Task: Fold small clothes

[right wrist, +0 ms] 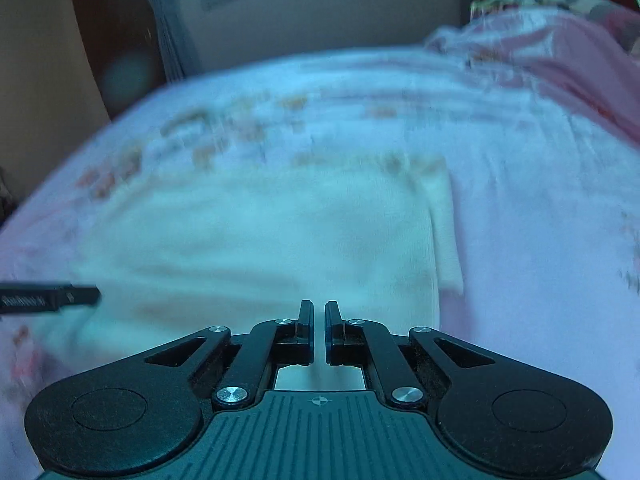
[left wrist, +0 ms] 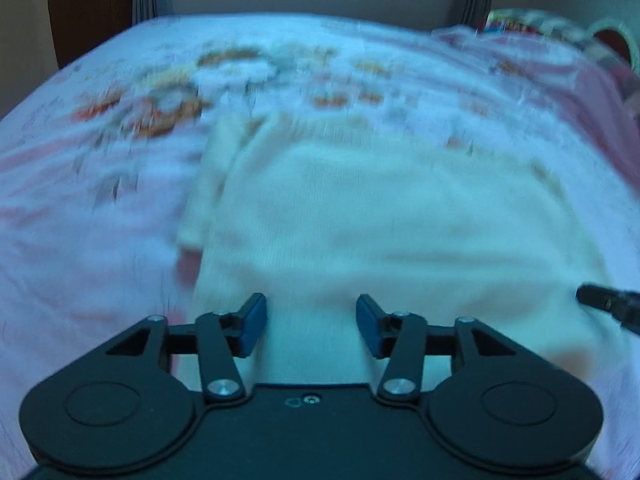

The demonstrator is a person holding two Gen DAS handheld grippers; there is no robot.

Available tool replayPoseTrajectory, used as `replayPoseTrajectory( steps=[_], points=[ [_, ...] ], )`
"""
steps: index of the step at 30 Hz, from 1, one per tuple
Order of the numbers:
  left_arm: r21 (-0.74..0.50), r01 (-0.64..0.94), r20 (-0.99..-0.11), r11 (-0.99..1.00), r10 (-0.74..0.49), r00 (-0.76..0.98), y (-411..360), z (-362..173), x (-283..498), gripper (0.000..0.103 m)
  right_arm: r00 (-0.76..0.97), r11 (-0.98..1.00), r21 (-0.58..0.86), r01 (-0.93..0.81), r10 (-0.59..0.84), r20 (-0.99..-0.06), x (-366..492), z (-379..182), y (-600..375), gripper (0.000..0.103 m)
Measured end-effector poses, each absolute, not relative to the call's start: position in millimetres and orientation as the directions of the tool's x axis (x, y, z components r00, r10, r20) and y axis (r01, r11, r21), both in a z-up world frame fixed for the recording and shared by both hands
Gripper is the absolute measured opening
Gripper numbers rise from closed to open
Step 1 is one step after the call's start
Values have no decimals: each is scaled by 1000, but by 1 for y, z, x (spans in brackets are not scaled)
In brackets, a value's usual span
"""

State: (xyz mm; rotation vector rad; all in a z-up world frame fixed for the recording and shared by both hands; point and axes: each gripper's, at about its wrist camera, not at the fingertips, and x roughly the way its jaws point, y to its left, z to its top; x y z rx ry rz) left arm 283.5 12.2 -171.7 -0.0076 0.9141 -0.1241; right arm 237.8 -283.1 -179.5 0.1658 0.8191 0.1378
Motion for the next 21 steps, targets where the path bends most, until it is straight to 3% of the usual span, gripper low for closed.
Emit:
replayPoseTrajectory(
  steps=[4, 7, 11, 21],
  points=[
    [-26, 83, -787, 996, -71, 613, 11, -166, 272, 48, 672, 980, 195, -48, 176, -719, 228, -175, -282, 3],
    [-24, 103, -780, 994, -83, 621, 8, -157, 257, 48, 716, 973, 223, -60, 197, -670, 206, -160, -280, 3],
    [8, 106, -803, 994, -57, 593, 1, -170, 253, 49, 641, 989, 142, -50, 140, -754, 203, -182, -268, 3],
    [-2, 124, -775, 992, -80, 627, -7, -146, 227, 49, 716, 970, 232, -73, 213, -665, 169, -147, -261, 3]
  ],
)
